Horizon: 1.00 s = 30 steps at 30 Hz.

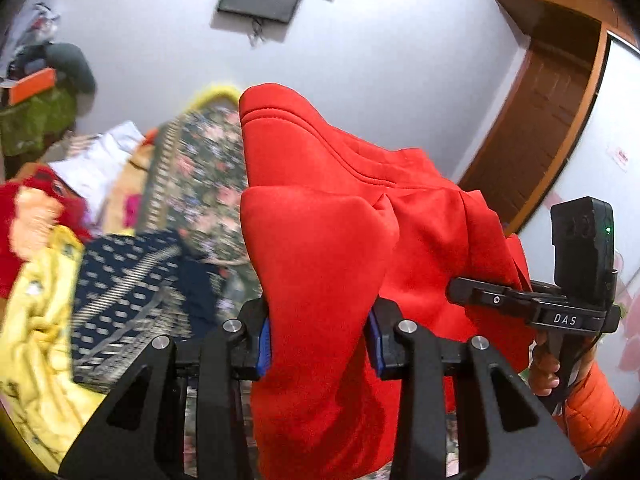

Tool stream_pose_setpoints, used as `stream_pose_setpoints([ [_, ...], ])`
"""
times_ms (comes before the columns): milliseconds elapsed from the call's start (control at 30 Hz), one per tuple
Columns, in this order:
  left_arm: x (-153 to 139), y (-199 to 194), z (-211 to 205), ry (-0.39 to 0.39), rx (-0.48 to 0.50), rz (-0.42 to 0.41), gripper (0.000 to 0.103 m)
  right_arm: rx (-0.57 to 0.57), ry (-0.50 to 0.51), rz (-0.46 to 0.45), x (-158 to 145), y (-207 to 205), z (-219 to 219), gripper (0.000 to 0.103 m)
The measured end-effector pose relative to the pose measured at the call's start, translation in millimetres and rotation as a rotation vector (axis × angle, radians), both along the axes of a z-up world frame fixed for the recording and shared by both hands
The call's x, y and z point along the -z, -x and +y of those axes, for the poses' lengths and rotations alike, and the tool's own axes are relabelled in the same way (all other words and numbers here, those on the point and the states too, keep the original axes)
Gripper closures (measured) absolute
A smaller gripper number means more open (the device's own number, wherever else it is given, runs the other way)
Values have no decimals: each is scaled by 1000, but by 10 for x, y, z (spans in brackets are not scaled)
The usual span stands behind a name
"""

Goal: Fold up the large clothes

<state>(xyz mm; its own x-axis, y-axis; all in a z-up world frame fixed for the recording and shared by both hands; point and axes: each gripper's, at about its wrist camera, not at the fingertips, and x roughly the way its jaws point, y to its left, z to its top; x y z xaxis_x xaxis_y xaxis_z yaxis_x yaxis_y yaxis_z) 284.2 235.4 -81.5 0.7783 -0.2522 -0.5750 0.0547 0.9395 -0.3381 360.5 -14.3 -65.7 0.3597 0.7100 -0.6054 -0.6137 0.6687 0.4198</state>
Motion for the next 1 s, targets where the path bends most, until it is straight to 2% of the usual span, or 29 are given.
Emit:
stream_pose_setpoints([
  [167,-23,162,515,-5,-77,-3,66,-51,-15,8,-49,-31,649,71],
  [367,149,160,1215,-8,-175,37,66,-101,-23,77,130,-254,1443,71],
  [533,505,-44,1729,32,-239,100,66,-116,-9,153,536,-552,2001,71],
  [600,714,-206,1895,52,-257,139,66,-105,-3,204,793,-714,2179,71],
  [800,1406,-753,2193,75,-291,273,64,-56,14,382,1618,-1191,2316,71],
  [867,1622,-885,2267,64,-324,300,59,-44,50,392,1865,-1322,2322,69],
  [933,1807,-964,2289,49,-327,314,50,-47,54,398,1976,-1370,2302,65],
  [1000,1806,-950,2248,29,-315,315,48,-65,75,377,1991,-1363,2276,58],
])
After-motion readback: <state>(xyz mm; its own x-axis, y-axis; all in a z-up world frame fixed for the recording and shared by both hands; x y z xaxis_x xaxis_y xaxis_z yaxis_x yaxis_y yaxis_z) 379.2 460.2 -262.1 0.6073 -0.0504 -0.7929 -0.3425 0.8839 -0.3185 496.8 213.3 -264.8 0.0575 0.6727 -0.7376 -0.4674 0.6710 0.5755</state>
